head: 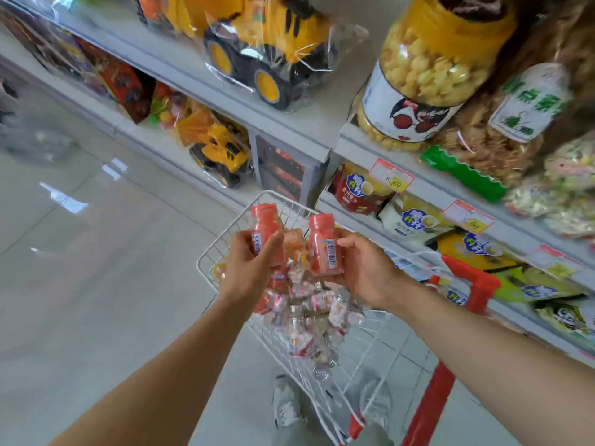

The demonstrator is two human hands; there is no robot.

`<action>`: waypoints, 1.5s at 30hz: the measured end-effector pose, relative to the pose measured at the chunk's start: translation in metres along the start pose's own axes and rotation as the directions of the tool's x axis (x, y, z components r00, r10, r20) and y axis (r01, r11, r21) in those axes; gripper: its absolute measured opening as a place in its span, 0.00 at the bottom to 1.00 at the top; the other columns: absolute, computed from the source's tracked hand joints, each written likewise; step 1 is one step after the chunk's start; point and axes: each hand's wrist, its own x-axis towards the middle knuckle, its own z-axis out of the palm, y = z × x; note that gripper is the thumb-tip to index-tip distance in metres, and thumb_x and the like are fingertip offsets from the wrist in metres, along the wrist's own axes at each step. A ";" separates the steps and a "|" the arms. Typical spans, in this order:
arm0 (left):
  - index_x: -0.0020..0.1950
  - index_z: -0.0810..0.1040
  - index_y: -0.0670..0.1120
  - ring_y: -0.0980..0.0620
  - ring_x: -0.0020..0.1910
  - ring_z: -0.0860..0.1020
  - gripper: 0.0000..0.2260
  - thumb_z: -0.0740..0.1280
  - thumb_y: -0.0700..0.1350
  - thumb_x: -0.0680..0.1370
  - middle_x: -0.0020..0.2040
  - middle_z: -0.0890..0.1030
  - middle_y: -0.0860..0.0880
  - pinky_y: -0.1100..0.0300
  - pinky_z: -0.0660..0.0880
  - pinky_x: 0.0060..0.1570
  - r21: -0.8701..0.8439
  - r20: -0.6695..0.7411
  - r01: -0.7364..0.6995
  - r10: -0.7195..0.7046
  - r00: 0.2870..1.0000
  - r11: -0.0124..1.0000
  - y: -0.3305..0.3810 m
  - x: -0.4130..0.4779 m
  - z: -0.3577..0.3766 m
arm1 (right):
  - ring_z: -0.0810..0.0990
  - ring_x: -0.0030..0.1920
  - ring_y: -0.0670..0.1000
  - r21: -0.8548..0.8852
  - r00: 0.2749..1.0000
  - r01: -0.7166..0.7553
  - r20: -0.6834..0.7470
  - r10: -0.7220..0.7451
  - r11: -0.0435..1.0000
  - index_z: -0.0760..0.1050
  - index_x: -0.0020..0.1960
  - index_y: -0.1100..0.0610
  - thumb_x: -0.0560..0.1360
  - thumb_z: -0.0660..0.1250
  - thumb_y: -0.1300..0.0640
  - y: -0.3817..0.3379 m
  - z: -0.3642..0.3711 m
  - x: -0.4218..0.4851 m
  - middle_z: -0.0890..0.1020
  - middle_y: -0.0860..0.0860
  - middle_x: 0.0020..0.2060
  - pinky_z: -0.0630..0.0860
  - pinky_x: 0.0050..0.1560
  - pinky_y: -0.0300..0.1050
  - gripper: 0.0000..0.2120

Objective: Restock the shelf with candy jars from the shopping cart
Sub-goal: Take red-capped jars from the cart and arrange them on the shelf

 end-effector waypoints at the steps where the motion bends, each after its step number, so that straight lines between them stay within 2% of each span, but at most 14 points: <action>1: 0.56 0.71 0.44 0.47 0.41 0.80 0.14 0.68 0.51 0.77 0.46 0.80 0.42 0.49 0.80 0.43 -0.012 0.042 -0.001 0.002 0.999 1.000 0.012 -0.003 0.010 | 0.81 0.41 0.52 0.052 1.000 0.025 0.005 -0.025 0.998 0.81 0.49 0.54 0.79 0.52 0.56 -0.012 -0.002 -0.012 0.84 0.54 0.45 0.76 0.46 0.50 0.17; 3: 0.56 0.70 0.43 0.45 0.42 0.79 0.14 0.66 0.50 0.78 0.48 0.79 0.39 0.48 0.79 0.44 -0.023 0.131 -0.024 0.027 0.991 0.999 0.035 -0.010 0.032 | 0.82 0.39 0.51 0.136 0.994 0.106 -0.027 -0.103 0.985 0.78 0.53 0.57 0.76 0.60 0.50 -0.033 -0.008 -0.037 0.83 0.55 0.44 0.79 0.40 0.46 0.15; 6: 0.57 0.71 0.42 0.45 0.45 0.78 0.14 0.63 0.51 0.80 0.49 0.79 0.39 0.53 0.76 0.42 -0.028 0.233 -0.089 0.093 0.968 0.996 0.068 -0.029 0.070 | 0.82 0.44 0.52 0.149 0.960 0.269 -0.121 -0.252 0.952 0.72 0.64 0.60 0.70 0.68 0.54 -0.057 -0.026 -0.072 0.80 0.59 0.52 0.80 0.40 0.46 0.24; 9: 0.56 0.73 0.43 0.49 0.45 0.77 0.16 0.63 0.55 0.78 0.51 0.79 0.41 0.58 0.74 0.42 -0.033 0.317 -0.149 0.151 0.936 0.988 0.100 -0.058 0.115 | 0.80 0.49 0.56 0.141 0.924 0.369 -0.164 -0.346 0.919 0.75 0.61 0.59 0.71 0.72 0.56 -0.079 -0.051 -0.115 0.79 0.61 0.57 0.81 0.43 0.48 0.19; 12: 0.54 0.75 0.50 0.51 0.49 0.77 0.13 0.62 0.56 0.75 0.51 0.79 0.47 0.58 0.71 0.52 -0.060 0.359 -0.211 0.218 0.908 0.976 0.127 -0.086 0.156 | 0.77 0.50 0.59 0.169 0.868 0.491 -0.181 -0.463 0.855 0.78 0.59 0.57 0.67 0.77 0.53 -0.101 -0.072 -0.158 0.79 0.60 0.56 0.81 0.45 0.51 0.23; 16: 0.66 0.70 0.54 0.61 0.62 0.72 0.16 0.59 0.55 0.80 0.63 0.74 0.59 0.62 0.66 0.64 -0.109 0.392 -0.352 0.366 0.844 0.930 0.160 -0.138 0.218 | 0.81 0.44 0.49 0.050 0.729 0.676 -0.196 -0.656 0.735 0.81 0.53 0.52 0.57 0.81 0.43 -0.128 -0.106 -0.234 0.82 0.51 0.47 0.80 0.45 0.47 0.28; 19: 0.51 0.72 0.59 0.77 0.43 0.73 0.07 0.58 0.47 0.82 0.44 0.76 0.67 0.80 0.67 0.44 -0.158 0.426 -0.493 0.510 0.747 0.855 0.189 -0.182 0.263 | 0.80 0.48 0.48 -0.123 0.597 0.764 -0.239 -0.766 0.634 0.79 0.55 0.53 0.61 0.78 0.40 -0.149 -0.134 -0.291 0.83 0.50 0.48 0.78 0.49 0.44 0.28; 23: 0.52 0.72 0.50 0.68 0.35 0.73 0.03 0.60 0.44 0.81 0.35 0.76 0.66 0.76 0.68 0.37 -0.219 0.471 -0.643 0.657 0.589 0.734 0.222 -0.224 0.319 | 0.76 0.52 0.51 -0.334 0.432 0.790 -0.292 -0.853 0.514 0.79 0.55 0.52 0.68 0.73 0.40 -0.178 -0.172 -0.362 0.80 0.51 0.50 0.72 0.59 0.54 0.21; 25: 0.54 0.73 0.46 0.65 0.34 0.71 0.05 0.64 0.46 0.80 0.36 0.75 0.62 0.74 0.68 0.37 -0.225 0.476 -0.707 0.709 0.521 0.671 0.235 -0.236 0.348 | 0.76 0.53 0.48 -0.435 0.340 0.777 -0.318 -0.885 0.455 0.78 0.57 0.53 0.72 0.69 0.44 -0.191 -0.192 -0.390 0.81 0.49 0.51 0.72 0.61 0.51 0.17; 29: 0.55 0.76 0.51 0.56 0.44 0.77 0.14 0.67 0.58 0.74 0.42 0.80 0.57 0.60 0.72 0.45 -0.108 0.508 -0.809 0.731 0.455 0.578 0.251 -0.238 0.397 | 0.80 0.54 0.42 -0.590 0.180 0.708 -0.380 -0.907 0.388 0.73 0.64 0.59 0.77 0.66 0.57 -0.213 -0.239 -0.422 0.82 0.48 0.55 0.75 0.56 0.38 0.16; 32: 0.56 0.78 0.49 0.58 0.42 0.78 0.13 0.71 0.52 0.75 0.41 0.82 0.55 0.58 0.75 0.44 -0.025 0.554 -0.824 0.693 0.460 0.567 0.260 -0.231 0.428 | 0.80 0.54 0.42 -0.648 0.162 0.631 -0.429 -0.889 0.428 0.69 0.67 0.59 0.78 0.65 0.60 -0.224 -0.275 -0.426 0.81 0.50 0.57 0.76 0.56 0.40 0.18; 37: 0.54 0.79 0.47 0.51 0.43 0.82 0.13 0.73 0.52 0.73 0.43 0.84 0.51 0.56 0.77 0.46 0.104 0.550 -0.810 0.645 0.530 0.576 0.264 -0.228 0.453 | 0.80 0.54 0.48 -0.741 0.176 0.494 -0.427 -0.887 0.454 0.72 0.61 0.55 0.78 0.67 0.59 -0.239 -0.313 -0.417 0.81 0.51 0.53 0.75 0.62 0.53 0.12; 43: 0.51 0.77 0.50 0.52 0.42 0.81 0.11 0.72 0.53 0.73 0.42 0.80 0.55 0.56 0.76 0.45 0.252 0.539 -0.821 0.631 0.558 0.512 0.271 -0.235 0.458 | 0.79 0.47 0.43 -0.820 0.227 0.386 -0.359 -0.905 0.422 0.74 0.62 0.57 0.78 0.67 0.59 -0.249 -0.319 -0.413 0.81 0.50 0.51 0.76 0.55 0.40 0.13; 45: 0.51 0.77 0.49 0.53 0.40 0.80 0.11 0.72 0.53 0.73 0.40 0.80 0.56 0.58 0.75 0.43 0.264 0.546 -0.824 0.627 0.556 0.501 0.272 -0.237 0.458 | 0.79 0.48 0.44 -0.845 0.218 0.331 -0.364 -0.905 0.420 0.73 0.62 0.58 0.77 0.67 0.60 -0.252 -0.323 -0.412 0.81 0.51 0.52 0.76 0.56 0.41 0.14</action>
